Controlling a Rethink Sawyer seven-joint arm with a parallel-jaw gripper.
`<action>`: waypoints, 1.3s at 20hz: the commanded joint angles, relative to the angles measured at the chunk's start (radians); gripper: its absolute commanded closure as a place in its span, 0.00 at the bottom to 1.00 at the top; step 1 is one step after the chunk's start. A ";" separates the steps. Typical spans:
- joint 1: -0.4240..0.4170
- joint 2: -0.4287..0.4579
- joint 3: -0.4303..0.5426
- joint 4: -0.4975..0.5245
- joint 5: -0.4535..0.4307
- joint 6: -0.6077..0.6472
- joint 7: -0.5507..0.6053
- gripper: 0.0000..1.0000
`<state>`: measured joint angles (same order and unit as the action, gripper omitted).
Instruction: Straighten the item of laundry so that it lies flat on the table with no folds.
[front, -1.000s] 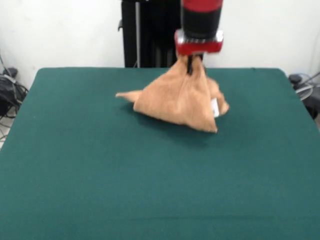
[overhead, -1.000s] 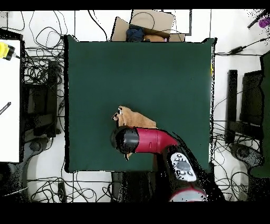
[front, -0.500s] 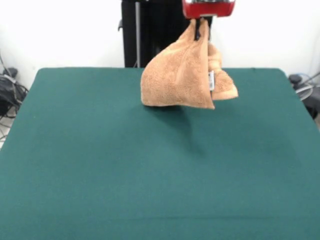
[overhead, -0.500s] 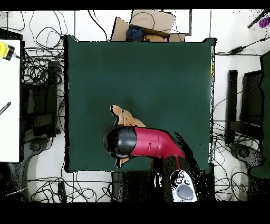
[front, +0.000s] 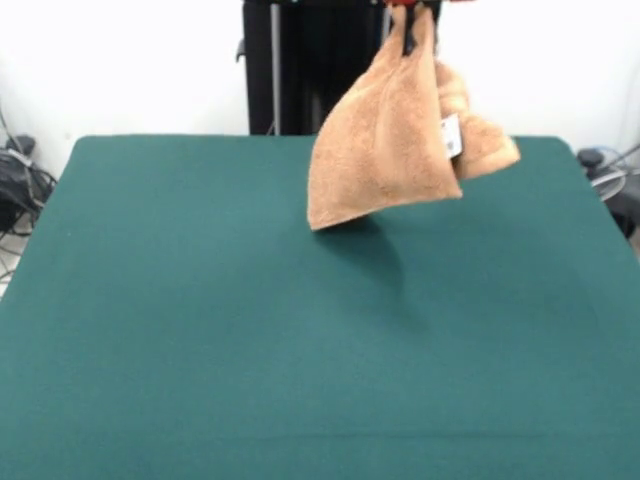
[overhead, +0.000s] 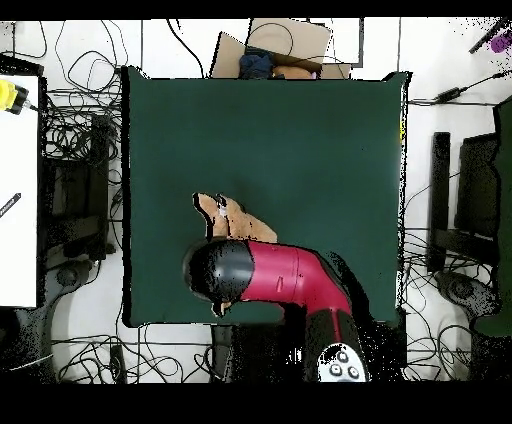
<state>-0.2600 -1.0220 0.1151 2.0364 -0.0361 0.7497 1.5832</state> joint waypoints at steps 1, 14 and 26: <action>0.049 -0.092 0.019 -0.011 0.062 0.227 0.161 1.00; 0.055 -0.099 -0.012 -0.004 0.054 0.210 0.122 1.00; -0.156 0.136 0.134 0.110 0.033 -0.190 -0.037 1.00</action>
<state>-0.3813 -1.0037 0.1369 2.0390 0.0111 0.5687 1.5832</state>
